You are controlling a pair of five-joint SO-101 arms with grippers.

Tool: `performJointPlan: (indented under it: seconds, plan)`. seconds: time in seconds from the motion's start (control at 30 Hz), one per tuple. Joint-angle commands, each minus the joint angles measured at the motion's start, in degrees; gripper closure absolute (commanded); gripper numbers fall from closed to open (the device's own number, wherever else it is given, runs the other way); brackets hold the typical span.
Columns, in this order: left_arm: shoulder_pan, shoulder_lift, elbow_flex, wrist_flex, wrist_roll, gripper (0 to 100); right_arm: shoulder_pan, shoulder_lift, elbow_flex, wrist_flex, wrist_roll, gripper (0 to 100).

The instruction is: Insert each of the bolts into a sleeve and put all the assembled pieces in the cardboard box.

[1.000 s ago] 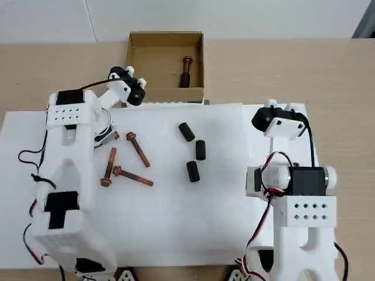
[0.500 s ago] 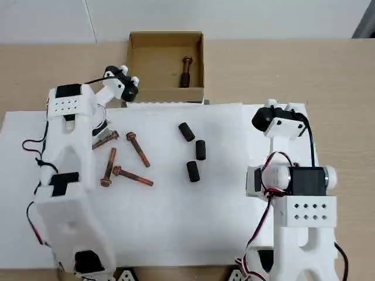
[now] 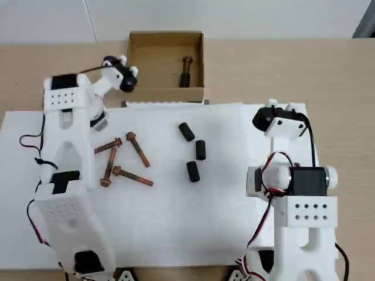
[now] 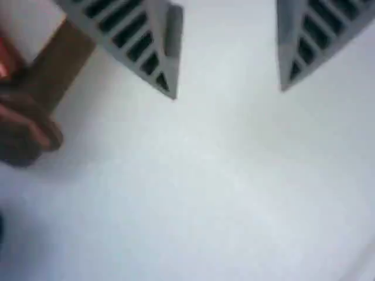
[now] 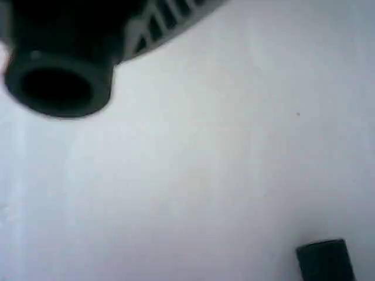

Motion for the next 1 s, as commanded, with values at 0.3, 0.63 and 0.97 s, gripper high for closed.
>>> performJointPlan:
  seconds: [0.3, 0.63, 0.97]
  plan:
    - [1.9, -0.2, -4.7, 11.7, -1.5, 89, 0.1, -1.3, -0.2, -0.7, 0.2, 99.5]
    - [2.8, -0.2, 1.6, 11.7, -2.3, 89, 0.1, -1.3, -0.2, -0.7, 0.2, 99.5]
    - [2.6, 4.5, 1.2, 10.7, -2.8, 89, 0.1, -1.3, -0.2, -0.7, 0.2, 99.5]
